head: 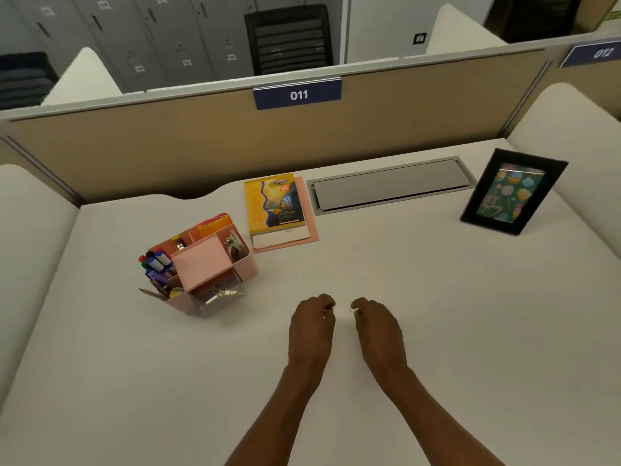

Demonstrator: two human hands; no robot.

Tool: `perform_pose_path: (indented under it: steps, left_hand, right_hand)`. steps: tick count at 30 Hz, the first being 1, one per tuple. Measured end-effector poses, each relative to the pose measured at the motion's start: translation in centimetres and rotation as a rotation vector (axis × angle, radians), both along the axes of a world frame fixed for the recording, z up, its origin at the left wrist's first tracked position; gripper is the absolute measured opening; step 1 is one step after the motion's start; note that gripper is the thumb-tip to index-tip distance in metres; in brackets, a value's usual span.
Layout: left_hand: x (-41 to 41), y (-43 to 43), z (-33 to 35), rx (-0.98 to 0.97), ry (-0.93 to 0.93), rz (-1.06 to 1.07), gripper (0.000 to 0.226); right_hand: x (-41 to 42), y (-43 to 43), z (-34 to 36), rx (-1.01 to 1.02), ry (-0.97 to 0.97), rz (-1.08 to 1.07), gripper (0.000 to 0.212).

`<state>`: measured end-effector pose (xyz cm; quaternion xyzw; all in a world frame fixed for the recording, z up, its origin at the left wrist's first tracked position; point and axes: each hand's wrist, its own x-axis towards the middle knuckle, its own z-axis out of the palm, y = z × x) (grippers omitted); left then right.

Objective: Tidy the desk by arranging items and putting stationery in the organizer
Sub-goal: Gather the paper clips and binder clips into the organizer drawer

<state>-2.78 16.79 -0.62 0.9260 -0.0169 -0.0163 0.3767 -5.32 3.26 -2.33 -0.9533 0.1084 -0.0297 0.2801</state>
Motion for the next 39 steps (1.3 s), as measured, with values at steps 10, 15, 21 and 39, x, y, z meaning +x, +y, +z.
perform_pose_path:
  steps: [10,15,21,39]
  left_hand:
    - [1.9,13.5,6.1,0.058,-0.163,0.395,0.028]
    - [3.5,16.1,4.9,-0.015,0.015,0.447,0.026]
    - [4.9,16.3,4.8,-0.018,0.056,0.348,0.034]
    - [-4.0,15.5,0.9,0.124,-0.073,0.404,0.026]
  right_hand:
    - [5.1,12.6,2.2,0.283,-0.245,0.338,0.016]
    - [6.1,15.3,3.7,0.226,-0.223,0.371,0.015]
    - [7.6,16.1,3.8,0.174,-0.099,0.360,0.027]
    - [12.2,21.2,4.8,-0.248,-0.143,0.647,0.021]
